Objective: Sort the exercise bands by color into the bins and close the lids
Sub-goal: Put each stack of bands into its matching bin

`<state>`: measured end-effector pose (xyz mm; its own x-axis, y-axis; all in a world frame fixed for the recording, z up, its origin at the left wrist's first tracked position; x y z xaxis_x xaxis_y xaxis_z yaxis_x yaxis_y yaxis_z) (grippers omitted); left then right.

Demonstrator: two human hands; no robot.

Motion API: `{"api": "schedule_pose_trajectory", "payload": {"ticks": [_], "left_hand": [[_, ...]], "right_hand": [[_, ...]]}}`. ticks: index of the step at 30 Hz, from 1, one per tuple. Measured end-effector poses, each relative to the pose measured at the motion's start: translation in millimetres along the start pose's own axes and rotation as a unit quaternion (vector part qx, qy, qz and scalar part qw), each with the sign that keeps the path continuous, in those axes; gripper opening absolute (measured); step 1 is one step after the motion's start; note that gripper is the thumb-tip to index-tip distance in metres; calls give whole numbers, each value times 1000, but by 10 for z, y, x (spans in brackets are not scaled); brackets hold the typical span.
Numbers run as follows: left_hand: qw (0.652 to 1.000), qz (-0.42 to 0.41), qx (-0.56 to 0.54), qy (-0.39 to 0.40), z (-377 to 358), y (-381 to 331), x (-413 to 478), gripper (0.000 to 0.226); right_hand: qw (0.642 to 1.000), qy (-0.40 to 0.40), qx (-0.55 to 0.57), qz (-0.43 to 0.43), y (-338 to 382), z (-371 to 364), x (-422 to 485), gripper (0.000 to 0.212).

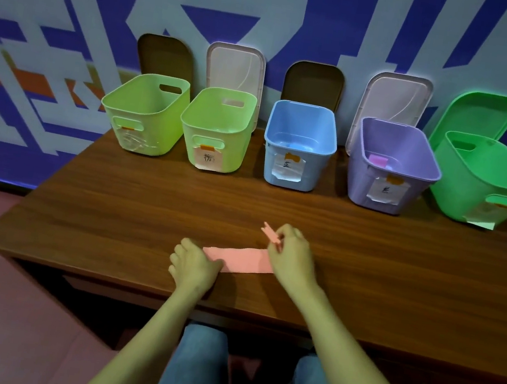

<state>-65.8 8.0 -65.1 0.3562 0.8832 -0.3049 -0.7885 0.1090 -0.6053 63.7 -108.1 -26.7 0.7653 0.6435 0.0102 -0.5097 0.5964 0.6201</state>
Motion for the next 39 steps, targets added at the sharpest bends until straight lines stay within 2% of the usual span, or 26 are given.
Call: {"api": "schedule_pose_trajectory", "payload": {"ticks": [3,8,11,14,16,19,22,25,27,29,31,33,34,36,39], "left_hand": [[999,-30,-29,9,46,57,12,72],[996,-56,-47,60,167,126,100,50],[992,-60,-82,69,239,163,125,41],[991,-63,-87,76,287,191,133,19],[992,-67,-72,82,310,203,156,3],[992,-66,-54,93,347,180,164,21],[992,-54,-58,95,327,141,153,49],[993,-58,-49,86,272,141,156,49],[994,-67,-4,83,237,137,166,31],[995,-62,21,71,222,121,174,21],[996,-54,8,71,232,93,165,30],[996,-34,-3,79,233,85,170,51],[996,-26,2,87,229,77,174,55],[994,-9,26,103,210,64,206,51],[992,9,65,111,214,29,235,43]], "right_hand": [[998,32,-23,48,247,-284,-51,8],[991,81,-50,89,456,-649,-110,15],[989,84,-62,103,466,-746,-131,17],[990,89,-49,101,439,-786,-122,20],[992,102,-7,72,417,-776,-105,31],[990,136,44,20,381,-727,-61,42],[980,191,53,7,353,-664,-36,44],[970,235,55,21,330,-544,-13,34],[983,177,41,21,280,-405,27,27],[998,67,-5,-4,170,-269,89,22],[997,14,-58,-43,25,-197,137,25],[991,34,-91,-95,-125,-201,157,37],[988,48,-90,-118,-182,-215,151,42],[986,56,-65,-143,-262,-258,149,44],[985,75,-27,-150,-327,-305,174,26]]}}
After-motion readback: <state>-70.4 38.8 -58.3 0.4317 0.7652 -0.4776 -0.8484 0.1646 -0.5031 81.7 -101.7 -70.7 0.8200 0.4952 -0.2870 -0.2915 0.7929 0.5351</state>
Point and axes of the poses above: each hand's wrist, its own x-axis towards the middle knuckle, its own z-axis out of the back of the hand, y = z × x, the point moved 2 cm from there along x, towards the middle knuckle, and after that the axes turned 4 degrees about y, right-handed, at the moved point
